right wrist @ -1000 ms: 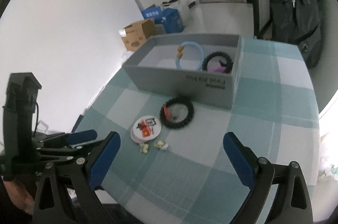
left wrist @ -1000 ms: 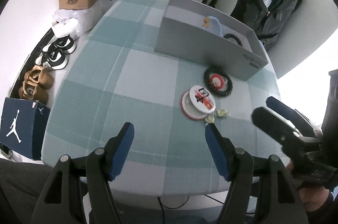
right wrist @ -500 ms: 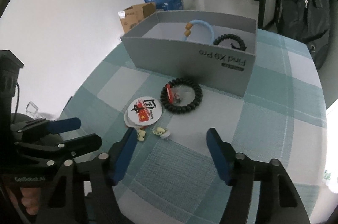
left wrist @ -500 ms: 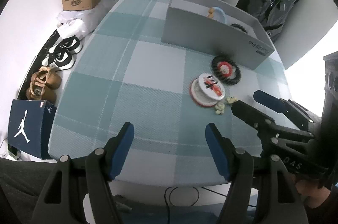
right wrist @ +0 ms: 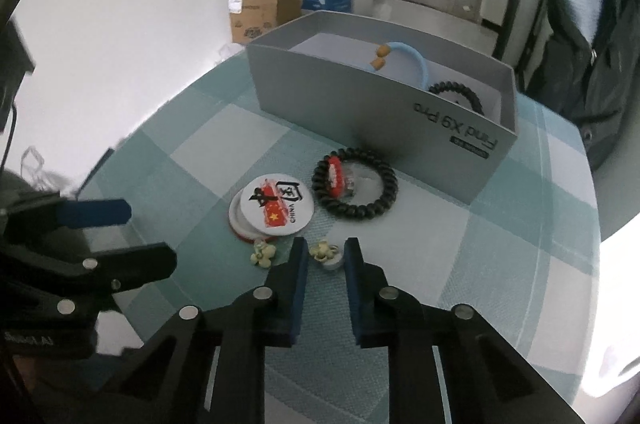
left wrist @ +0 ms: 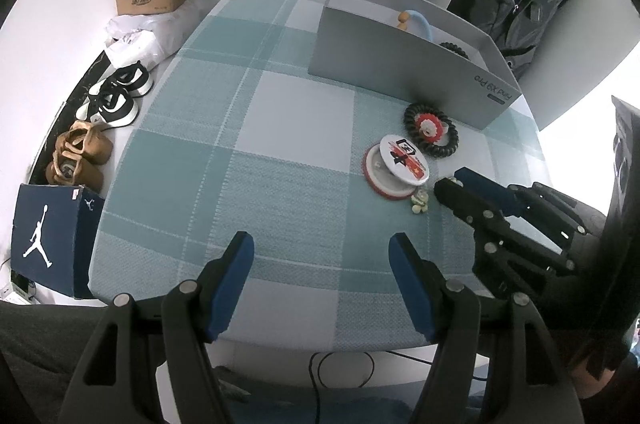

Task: Organize jewelry
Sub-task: 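Grasp a small cream charm beside the white disc with the right tool, then grasp another small cream charm with the left tool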

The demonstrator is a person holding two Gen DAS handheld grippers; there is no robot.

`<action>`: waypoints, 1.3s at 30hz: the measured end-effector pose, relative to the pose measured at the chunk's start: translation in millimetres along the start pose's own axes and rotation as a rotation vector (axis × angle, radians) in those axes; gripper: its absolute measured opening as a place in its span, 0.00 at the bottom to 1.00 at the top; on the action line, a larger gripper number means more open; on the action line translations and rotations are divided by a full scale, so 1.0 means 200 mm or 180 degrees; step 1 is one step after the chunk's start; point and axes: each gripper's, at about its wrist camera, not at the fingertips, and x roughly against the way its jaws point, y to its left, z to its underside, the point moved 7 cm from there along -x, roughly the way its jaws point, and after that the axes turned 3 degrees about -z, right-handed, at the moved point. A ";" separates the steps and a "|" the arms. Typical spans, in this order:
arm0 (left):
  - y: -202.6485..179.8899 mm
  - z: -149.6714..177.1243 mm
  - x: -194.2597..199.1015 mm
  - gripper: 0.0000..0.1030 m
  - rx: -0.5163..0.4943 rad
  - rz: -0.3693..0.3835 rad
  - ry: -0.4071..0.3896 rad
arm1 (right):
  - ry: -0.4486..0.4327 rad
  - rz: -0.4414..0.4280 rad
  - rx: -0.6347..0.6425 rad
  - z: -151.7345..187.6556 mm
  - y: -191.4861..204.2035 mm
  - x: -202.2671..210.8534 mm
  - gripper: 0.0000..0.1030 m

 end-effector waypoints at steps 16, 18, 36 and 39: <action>-0.18 -0.01 -0.02 0.63 -0.0295 0.0195 -0.0015 | -0.0167 -0.0358 -0.0854 -0.02 -0.24 0.14 0.11; -0.24 -0.01 -0.03 0.63 -0.0428 0.0146 -0.0020 | -0.0190 -0.0373 -0.0981 -0.01 -0.29 0.16 0.11; -0.30 -0.07 -0.12 0.10 -0.0521 -0.0327 -0.0015 | -0.0308 -0.0406 -0.1278 0.07 -0.48 0.27 0.11; -0.33 -0.06 -0.12 0.08 -0.0561 -0.0302 0.0002 | -0.0320 -0.0415 -0.1276 0.08 -0.48 0.28 0.11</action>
